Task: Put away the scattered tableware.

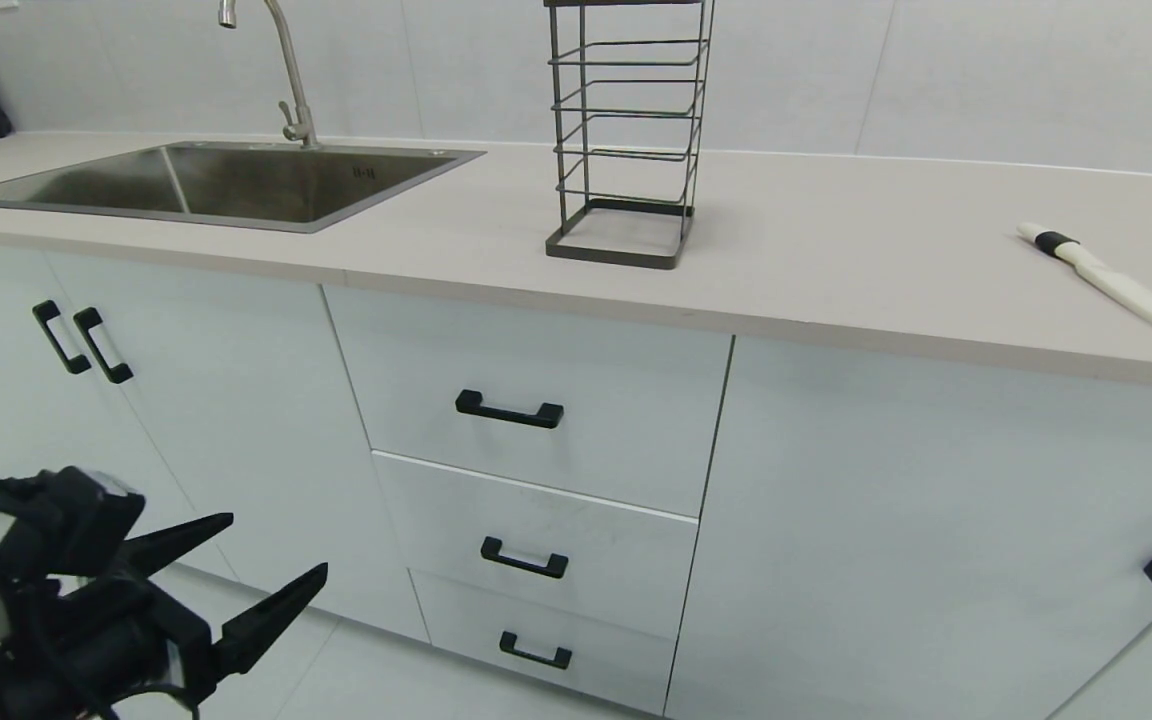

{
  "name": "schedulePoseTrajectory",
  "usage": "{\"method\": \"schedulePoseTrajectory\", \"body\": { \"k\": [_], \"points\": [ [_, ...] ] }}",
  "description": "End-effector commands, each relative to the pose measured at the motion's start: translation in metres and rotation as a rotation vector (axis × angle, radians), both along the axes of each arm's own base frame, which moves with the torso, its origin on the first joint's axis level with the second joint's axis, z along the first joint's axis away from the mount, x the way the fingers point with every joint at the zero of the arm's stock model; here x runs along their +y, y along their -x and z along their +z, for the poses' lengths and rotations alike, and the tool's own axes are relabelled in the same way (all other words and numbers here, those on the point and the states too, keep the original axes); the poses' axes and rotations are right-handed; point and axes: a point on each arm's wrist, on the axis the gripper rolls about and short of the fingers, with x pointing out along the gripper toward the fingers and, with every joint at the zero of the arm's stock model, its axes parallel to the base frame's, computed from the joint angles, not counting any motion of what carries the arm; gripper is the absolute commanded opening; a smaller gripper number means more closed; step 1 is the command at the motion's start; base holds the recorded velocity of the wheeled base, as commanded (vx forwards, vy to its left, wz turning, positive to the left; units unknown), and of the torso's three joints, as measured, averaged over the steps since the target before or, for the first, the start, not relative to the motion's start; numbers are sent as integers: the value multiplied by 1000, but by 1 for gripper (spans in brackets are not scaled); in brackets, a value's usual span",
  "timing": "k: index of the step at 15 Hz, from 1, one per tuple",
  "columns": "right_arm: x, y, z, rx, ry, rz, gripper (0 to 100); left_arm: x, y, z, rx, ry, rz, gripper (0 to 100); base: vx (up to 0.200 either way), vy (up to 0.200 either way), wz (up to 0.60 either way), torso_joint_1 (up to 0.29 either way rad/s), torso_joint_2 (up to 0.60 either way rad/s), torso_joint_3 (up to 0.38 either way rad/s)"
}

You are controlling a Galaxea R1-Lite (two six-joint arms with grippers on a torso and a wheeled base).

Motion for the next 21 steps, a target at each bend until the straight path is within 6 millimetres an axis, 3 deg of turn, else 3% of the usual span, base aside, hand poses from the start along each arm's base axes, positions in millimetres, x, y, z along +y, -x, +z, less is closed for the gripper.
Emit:
{"method": "schedulePoseTrajectory", "body": {
  "k": [1, 4, 5, 8, 15, 21],
  "points": [
    [0, 0, 0, 2, 0, 0, 100, 11, 39, 16, -160, 19, 38, 100, 0, 0, 0, 0, 0, 0],
    [0, 0, 0, 2, 0, 0, 100, 17, 71, 14, -194, 22, 47, 100, 0, 0, 0, 0, 0, 0],
    [0, 0, 0, 2, 0, 0, 100, 19, 91, 6, -181, 20, 47, 100, 0, 0, 0, 0, 0, 0],
    [0, 0, 0, 2, 0, 0, 100, 23, 115, -5, -145, 14, 47, 100, 0, 0, 0, 0, 0, 0],
    [0, 0, 0, 2, 0, 0, 100, 26, 140, -34, -142, 6, 123, 100, 0, 0, 0, 0, 0, 0],
    [0, 0, 0, 2, 0, 0, 100, 25, 148, -35, -233, 38, 225, 100, 0, 0, 0, 0, 0, 0]
  ]
}}
